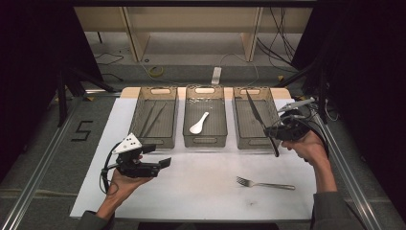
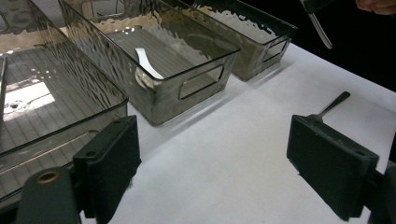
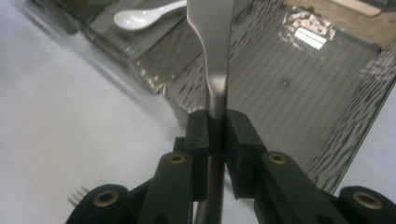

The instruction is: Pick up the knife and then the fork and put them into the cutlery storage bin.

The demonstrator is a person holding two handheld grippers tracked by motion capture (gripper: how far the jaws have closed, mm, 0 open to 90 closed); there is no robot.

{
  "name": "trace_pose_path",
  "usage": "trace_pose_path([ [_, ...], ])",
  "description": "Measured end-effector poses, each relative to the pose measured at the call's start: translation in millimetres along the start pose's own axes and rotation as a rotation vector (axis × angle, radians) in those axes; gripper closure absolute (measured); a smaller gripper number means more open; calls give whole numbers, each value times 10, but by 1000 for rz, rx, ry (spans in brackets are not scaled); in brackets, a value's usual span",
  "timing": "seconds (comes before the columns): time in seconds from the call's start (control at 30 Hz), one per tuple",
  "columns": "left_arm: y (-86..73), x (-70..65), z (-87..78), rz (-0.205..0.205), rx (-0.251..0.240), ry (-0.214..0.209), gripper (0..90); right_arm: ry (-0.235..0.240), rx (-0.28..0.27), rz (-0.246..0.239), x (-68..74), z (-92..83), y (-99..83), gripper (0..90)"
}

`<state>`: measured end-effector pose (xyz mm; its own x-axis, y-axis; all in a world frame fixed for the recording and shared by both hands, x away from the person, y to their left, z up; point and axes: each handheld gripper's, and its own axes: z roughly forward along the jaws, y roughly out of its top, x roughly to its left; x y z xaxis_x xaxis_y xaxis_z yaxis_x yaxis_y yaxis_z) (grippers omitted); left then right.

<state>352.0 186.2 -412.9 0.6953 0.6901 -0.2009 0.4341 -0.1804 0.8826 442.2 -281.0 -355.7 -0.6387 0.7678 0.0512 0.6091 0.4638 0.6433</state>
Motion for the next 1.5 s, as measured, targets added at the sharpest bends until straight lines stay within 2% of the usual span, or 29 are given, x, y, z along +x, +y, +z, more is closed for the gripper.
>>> trace_pose_path([
  [0.4,6,1,-35,-3,-32,2,167,-32,22,33,-146,170,486,808],
  [0.63,10,3,-45,-5,-49,7,167,-40,35,65,-235,297,663,808],
  [1.07,11,2,-51,-5,-53,4,167,-57,76,123,-343,605,726,808],
  [1.4,14,1,-53,-4,-54,1,167,-72,99,125,-330,777,711,808],
  [1.5,15,-2,-50,-4,-56,4,167,-76,105,138,-336,829,682,807],
])
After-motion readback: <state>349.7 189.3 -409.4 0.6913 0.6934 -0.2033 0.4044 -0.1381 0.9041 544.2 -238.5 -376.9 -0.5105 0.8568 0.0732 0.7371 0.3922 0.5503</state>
